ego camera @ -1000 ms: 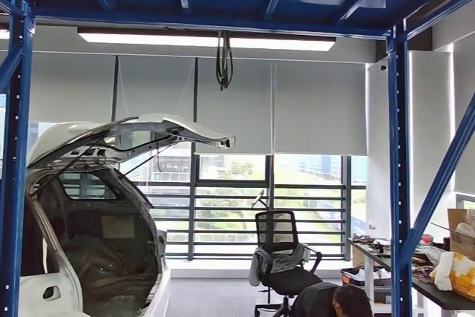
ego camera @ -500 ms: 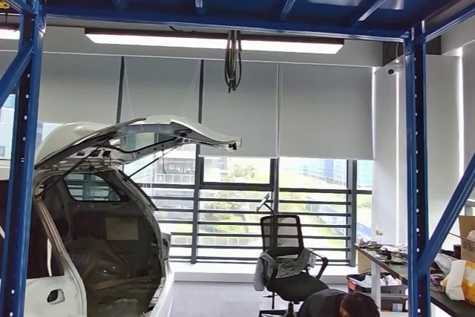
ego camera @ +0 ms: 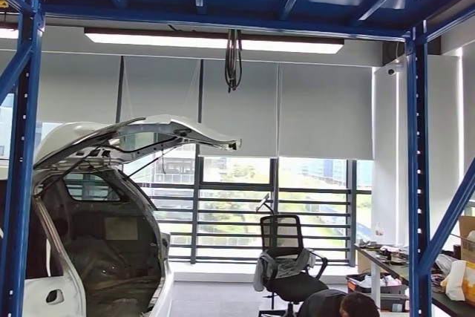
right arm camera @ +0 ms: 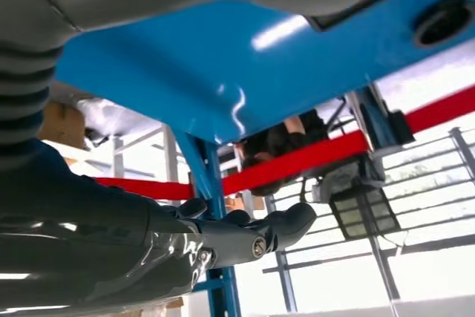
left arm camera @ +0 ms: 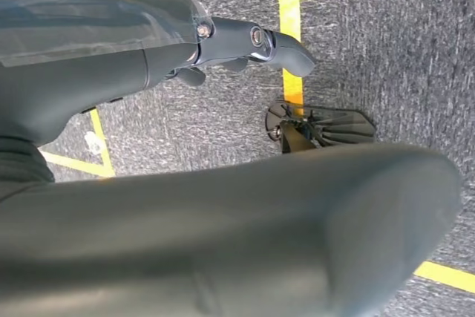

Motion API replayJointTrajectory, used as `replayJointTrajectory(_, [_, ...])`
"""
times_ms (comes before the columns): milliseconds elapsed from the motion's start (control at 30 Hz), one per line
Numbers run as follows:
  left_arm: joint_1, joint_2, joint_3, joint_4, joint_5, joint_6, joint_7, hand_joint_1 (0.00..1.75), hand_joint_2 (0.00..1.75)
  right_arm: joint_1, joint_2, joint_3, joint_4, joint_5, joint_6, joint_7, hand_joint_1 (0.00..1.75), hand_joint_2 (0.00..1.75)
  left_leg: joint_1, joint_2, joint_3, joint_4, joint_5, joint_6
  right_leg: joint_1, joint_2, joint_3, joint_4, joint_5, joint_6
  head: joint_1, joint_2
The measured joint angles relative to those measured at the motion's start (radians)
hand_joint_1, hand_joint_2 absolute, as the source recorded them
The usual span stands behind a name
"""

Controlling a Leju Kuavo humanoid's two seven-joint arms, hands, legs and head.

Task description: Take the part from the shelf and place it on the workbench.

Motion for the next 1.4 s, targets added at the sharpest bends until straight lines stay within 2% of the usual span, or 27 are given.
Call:
replayJointTrajectory(33, [0.0,0.0,-0.001,0.0,-0.003,-0.001,-0.001,0.0,0.0,-0.009,0.0,0.017,0.022,0.015,0.002,-0.003,0.0,1.75,0.001,0.0,0.0,0.0,0.0,0.0,0.0,0.0,0.0,0.0,0.0,0.0,0.0,0.0])
replayJointTrajectory(267, [-0.007,-0.004,-0.008,0.004,-0.021,-0.003,0.005,0.0,0.0,-0.112,0.033,0.199,0.219,0.081,-0.003,-0.017,0.0,1.75,0.004,0.0,0.001,-0.002,0.002,-0.002,0.004,0.001,-0.001,0.004,0.0,-0.001,0.0,0.0])
replayJointTrajectory(500, [-0.01,-0.008,-0.018,0.006,-0.028,-0.003,0.007,0.0,0.0,-0.204,0.121,0.354,0.356,0.176,-0.074,0.008,0.0,1.75,0.005,0.0,0.001,-0.002,0.002,-0.003,0.004,0.001,-0.002,0.006,-0.001,-0.002,0.0,0.0])
replayJointTrajectory(700, [-0.01,-0.008,-0.018,0.006,-0.028,-0.002,0.0,0.0,0.0,-0.233,0.186,0.433,0.403,0.283,-0.149,0.059,0.0,1.75,0.005,0.001,0.001,-0.003,0.002,-0.003,0.004,0.001,-0.003,0.006,-0.002,-0.003,0.0,0.0])
replayJointTrajectory(967, [-0.009,-0.008,-0.018,0.006,-0.028,-0.003,-0.006,0.0,0.0,-0.233,0.23,0.475,0.411,0.358,-0.181,0.079,0.0,1.75,0.005,0.001,0.001,-0.003,0.002,-0.003,0.004,0.001,-0.003,0.006,-0.002,-0.003,0.0,0.0])
replayJointTrajectory(1400, [-0.009,-0.008,-0.019,0.006,-0.03,-0.012,-0.014,0.0,0.0,-0.225,0.235,0.458,0.433,0.362,-0.176,0.068,0.0,1.75,0.005,0.001,0.001,-0.003,0.002,-0.003,0.004,0.001,-0.003,0.006,-0.002,-0.003,0.0,0.0])
